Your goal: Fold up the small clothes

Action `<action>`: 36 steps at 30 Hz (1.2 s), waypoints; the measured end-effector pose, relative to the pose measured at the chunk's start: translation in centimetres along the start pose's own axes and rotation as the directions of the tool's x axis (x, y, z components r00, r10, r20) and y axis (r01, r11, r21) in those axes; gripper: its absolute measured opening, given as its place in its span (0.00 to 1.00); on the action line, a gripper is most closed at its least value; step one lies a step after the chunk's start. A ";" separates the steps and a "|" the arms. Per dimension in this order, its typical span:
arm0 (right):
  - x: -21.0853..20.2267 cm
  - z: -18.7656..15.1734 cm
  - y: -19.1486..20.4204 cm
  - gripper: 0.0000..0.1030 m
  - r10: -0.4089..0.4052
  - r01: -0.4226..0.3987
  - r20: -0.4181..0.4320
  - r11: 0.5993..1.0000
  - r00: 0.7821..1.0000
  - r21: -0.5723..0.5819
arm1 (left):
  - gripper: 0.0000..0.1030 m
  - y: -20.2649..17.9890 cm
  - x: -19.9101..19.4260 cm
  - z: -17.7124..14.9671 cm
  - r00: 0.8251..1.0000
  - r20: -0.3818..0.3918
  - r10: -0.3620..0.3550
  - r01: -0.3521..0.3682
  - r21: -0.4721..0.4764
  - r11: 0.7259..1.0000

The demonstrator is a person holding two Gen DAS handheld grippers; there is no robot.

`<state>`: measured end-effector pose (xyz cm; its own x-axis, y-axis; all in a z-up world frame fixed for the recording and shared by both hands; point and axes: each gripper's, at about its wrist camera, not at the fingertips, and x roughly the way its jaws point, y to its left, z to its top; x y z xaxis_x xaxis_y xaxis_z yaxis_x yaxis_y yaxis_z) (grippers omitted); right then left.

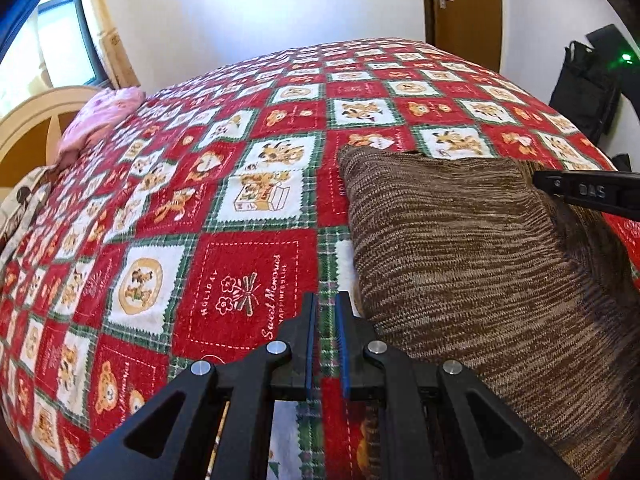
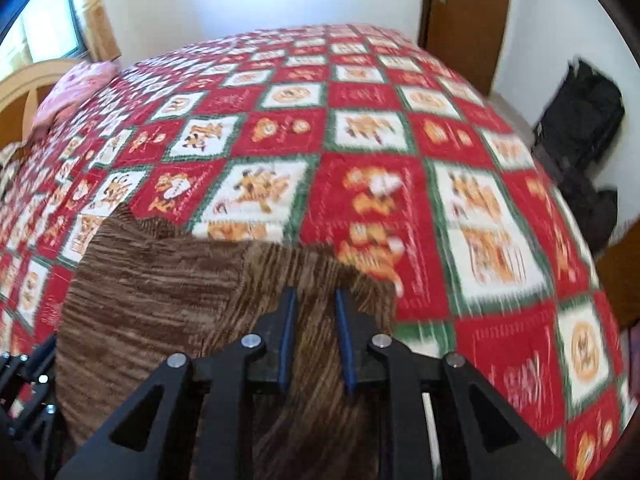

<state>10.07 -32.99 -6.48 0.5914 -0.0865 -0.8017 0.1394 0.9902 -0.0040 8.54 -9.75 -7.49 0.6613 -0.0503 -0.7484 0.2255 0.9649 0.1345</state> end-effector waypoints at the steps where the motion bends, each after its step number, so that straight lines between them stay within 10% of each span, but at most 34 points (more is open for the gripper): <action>1: 0.3 0.3 0.2 0.25 -0.007 0.007 0.000 1.000 1.000 -0.010 | 0.09 0.0 0.1 -0.1 1.000 0.006 0.004 -0.004 -0.001 1.000; 17: -0.1 1.4 -0.3 0.36 -0.028 0.024 0.061 0.997 0.998 0.072 | 0.19 0.6 0.2 -0.2 0.999 -0.034 0.011 -0.011 -0.003 1.000; 22: -6.1 -2.3 1.5 0.52 -0.016 0.015 0.145 1.000 0.989 0.010 | 0.29 0.7 -0.7 -0.6 0.998 -0.037 0.044 -0.044 0.003 0.999; 27: -5.6 -6.4 3.0 0.51 -0.068 0.070 0.032 0.995 0.997 -0.070 | 0.29 0.8 -1.9 -1.4 0.999 -0.036 0.032 -0.031 0.018 0.999; 36: -7.4 -10.5 0.1 0.60 -0.019 0.019 0.000 0.993 1.000 0.114 | 0.30 1.3 -3.8 -2.9 0.999 -0.036 -0.024 0.026 0.039 0.999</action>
<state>-2.65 -31.10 -6.86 0.5887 -0.1054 -0.8014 0.2400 0.9695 0.0489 4.28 -7.54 -6.37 0.6297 -0.0644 -0.7742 0.2702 0.9525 0.1405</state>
